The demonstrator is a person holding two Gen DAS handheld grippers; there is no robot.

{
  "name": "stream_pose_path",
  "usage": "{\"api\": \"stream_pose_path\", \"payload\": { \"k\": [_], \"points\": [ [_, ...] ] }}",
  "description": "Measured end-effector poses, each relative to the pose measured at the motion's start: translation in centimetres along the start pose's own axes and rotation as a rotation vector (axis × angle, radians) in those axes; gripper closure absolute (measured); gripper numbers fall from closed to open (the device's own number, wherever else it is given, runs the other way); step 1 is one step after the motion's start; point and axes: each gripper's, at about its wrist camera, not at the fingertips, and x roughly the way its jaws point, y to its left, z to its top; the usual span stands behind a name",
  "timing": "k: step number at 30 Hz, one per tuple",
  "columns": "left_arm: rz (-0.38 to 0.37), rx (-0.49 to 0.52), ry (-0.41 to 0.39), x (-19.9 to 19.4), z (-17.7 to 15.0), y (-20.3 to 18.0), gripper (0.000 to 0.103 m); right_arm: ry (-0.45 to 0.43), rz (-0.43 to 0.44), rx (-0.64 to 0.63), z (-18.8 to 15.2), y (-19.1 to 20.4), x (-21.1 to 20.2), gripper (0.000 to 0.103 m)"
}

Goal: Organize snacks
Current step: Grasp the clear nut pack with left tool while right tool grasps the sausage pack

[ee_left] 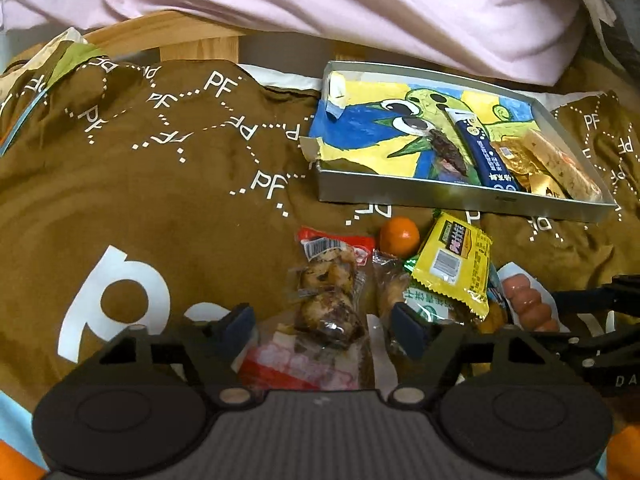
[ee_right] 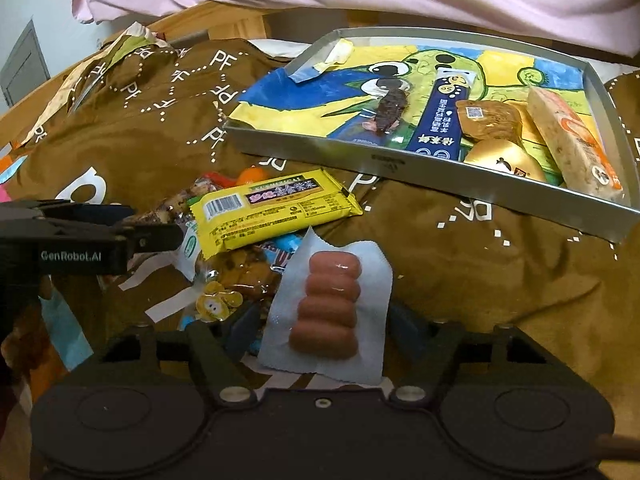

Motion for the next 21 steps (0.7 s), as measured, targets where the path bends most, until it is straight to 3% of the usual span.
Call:
{"api": "stream_pose_path", "payload": {
  "k": [2, 8, 14, 17, 21],
  "points": [
    [-0.002, -0.008, 0.013, -0.1, 0.0, -0.1, 0.037, -0.001, -0.006, -0.005, 0.0, 0.1, 0.0, 0.034],
    [-0.029, -0.048, 0.049, -0.5, -0.2, -0.1, 0.044, -0.001, -0.01, -0.011, -0.1, 0.1, -0.1, 0.035],
    [-0.029, -0.027, 0.061, -1.0, -0.3, -0.8, 0.044, 0.007, 0.004, 0.01, 0.1, 0.0, -0.2, 0.035],
    [-0.03, -0.025, 0.052, -0.3, 0.0, -0.7, 0.035, 0.008, 0.003, -0.003, 0.1, 0.1, -0.1, 0.033],
    [-0.033, 0.002, 0.038, 0.4, 0.0, -0.7, 0.033, 0.004, -0.008, -0.036, 0.0, 0.4, 0.1, 0.031]
  ]
}}
